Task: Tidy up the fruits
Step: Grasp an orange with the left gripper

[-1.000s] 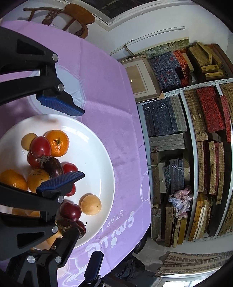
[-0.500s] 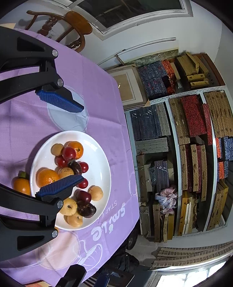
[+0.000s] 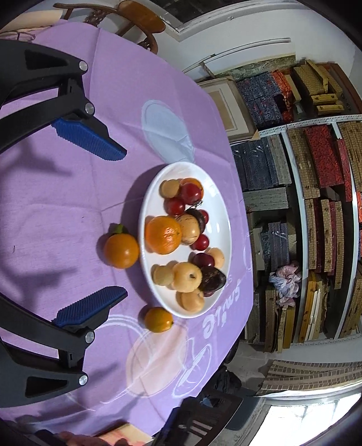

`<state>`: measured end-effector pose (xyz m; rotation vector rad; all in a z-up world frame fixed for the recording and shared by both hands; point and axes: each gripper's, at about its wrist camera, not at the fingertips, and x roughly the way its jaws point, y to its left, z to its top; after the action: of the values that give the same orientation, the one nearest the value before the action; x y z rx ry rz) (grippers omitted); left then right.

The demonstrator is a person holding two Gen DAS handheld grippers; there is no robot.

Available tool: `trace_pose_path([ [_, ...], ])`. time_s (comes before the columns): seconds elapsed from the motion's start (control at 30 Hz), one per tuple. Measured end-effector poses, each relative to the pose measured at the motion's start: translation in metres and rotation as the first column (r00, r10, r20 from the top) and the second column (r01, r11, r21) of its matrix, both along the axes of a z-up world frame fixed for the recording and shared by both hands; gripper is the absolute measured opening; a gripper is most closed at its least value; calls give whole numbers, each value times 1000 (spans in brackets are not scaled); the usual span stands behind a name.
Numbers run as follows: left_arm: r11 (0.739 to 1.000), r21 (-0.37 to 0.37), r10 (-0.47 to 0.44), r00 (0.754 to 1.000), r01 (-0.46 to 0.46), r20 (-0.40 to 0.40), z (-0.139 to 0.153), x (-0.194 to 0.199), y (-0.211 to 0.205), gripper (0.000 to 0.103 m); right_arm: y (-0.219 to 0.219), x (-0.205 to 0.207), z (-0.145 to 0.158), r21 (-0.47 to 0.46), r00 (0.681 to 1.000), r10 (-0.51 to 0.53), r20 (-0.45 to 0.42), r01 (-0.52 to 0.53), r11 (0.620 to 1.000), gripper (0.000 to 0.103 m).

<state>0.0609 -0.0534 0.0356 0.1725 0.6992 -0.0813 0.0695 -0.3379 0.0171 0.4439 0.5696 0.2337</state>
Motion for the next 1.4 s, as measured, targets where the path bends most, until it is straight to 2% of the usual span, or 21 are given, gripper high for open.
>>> trace_pose_path([
  [0.13,1000,12,-6,999,6,-37,-22,4,-4,92,-11,-5,1,39,1000,-22,8,21,999,96],
  [0.27,1000,-28,-4,996,2,-88,-33,21,-7,92,-12,-4,4,42,1000,-21,4,21,999,98],
  [0.43,997,-58,45,992,-52,-115,-37,44,-7,92,-12,-3,6,47,1000,-25,-7,25,999,99],
  [0.53,995,-71,58,989,-68,-133,-39,54,-7,87,-12,-1,6,56,1000,-29,-13,29,998,99],
  [0.67,996,-46,69,989,-76,-132,-42,60,-11,87,-14,-1,6,61,999,-29,-18,30,998,99],
  [0.73,996,-41,74,987,-80,-142,-45,64,-12,83,-13,-1,5,57,999,-28,-20,29,998,99],
  [0.8,995,-48,73,982,-83,-173,-49,70,-12,65,-13,0,5,56,999,-27,-21,29,998,99],
  [0.87,994,-73,69,979,-84,-192,-51,72,-10,58,-13,-1,4,59,999,-28,-23,29,998,99],
  [1.0,994,-66,75,979,-89,-188,-50,71,-6,53,-10,1,1,57,999,-25,-31,26,998,99],
  [1.2,994,-73,72,982,-86,-177,-49,65,7,38,-3,4,-3,32,999,-13,-44,14,999,99],
  [1.4,994,-61,75,983,-86,-168,-49,48,32,38,3,5,-5,9,999,-4,-46,4,1000,99],
])
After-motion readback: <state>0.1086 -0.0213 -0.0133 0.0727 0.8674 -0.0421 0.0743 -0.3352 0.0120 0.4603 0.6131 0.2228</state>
